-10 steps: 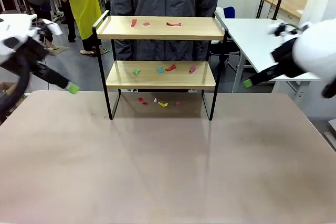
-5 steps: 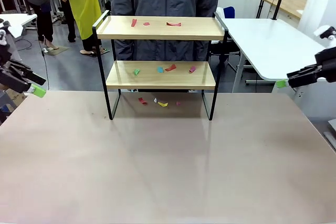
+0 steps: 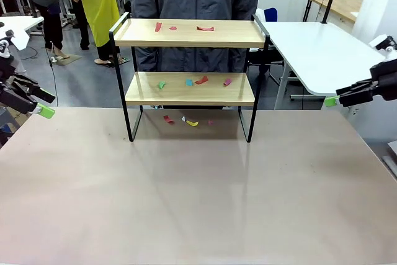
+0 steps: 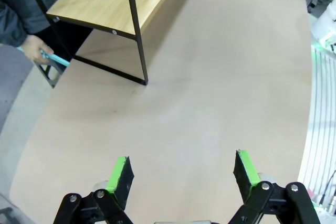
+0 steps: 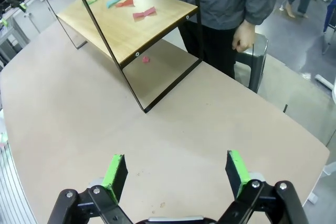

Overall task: Clean the shelf.
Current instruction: Pick up the Duster handed by the human.

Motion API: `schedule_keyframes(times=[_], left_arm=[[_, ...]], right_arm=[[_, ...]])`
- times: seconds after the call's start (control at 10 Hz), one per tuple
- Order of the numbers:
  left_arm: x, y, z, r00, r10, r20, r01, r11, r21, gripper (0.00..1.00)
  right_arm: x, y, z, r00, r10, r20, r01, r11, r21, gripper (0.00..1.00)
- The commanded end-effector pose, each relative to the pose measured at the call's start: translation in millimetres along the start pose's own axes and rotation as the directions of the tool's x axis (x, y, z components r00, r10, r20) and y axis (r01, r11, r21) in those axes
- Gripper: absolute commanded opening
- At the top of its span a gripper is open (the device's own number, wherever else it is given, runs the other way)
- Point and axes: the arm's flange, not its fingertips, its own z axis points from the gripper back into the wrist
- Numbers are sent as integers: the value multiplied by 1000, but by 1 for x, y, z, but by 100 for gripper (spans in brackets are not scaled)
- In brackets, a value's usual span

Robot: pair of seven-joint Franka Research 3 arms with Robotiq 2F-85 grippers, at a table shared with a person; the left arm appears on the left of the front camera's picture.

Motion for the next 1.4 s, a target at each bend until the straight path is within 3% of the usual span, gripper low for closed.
schedule_keyframes(times=[0.0, 0.1, 0.3, 0.5, 0.8, 1.3], left_arm=[[0, 1, -2, 1000, -3, 7, 3, 1000, -1, 100], [-12, 27, 6, 1000, 16, 13, -16, 999, -44, 100], [-37, 67, 9, 998, 40, 52, -32, 988, -152, 100], [-48, 84, 14, 987, -39, 157, 64, 986, -157, 100], [-63, 109, 17, 939, -151, 310, 219, 955, -200, 100], [-93, 146, 13, 801, -196, 565, 354, 917, -183, 100]], right_arm=[[-2, -1, -4, 1000, 8, -2, -8, 1000, 8, 100], [-2, -27, -1, 998, 57, -12, -57, 998, 23, 100], [-12, -65, -5, 995, 76, 69, -85, 986, 141, 100], [-22, -99, -10, 983, 86, 163, -113, 980, 161, 100], [-33, -145, -15, 930, 178, 320, -227, 966, 124, 100], [-37, -184, -10, 902, 178, 394, -253, 956, 147, 100]])
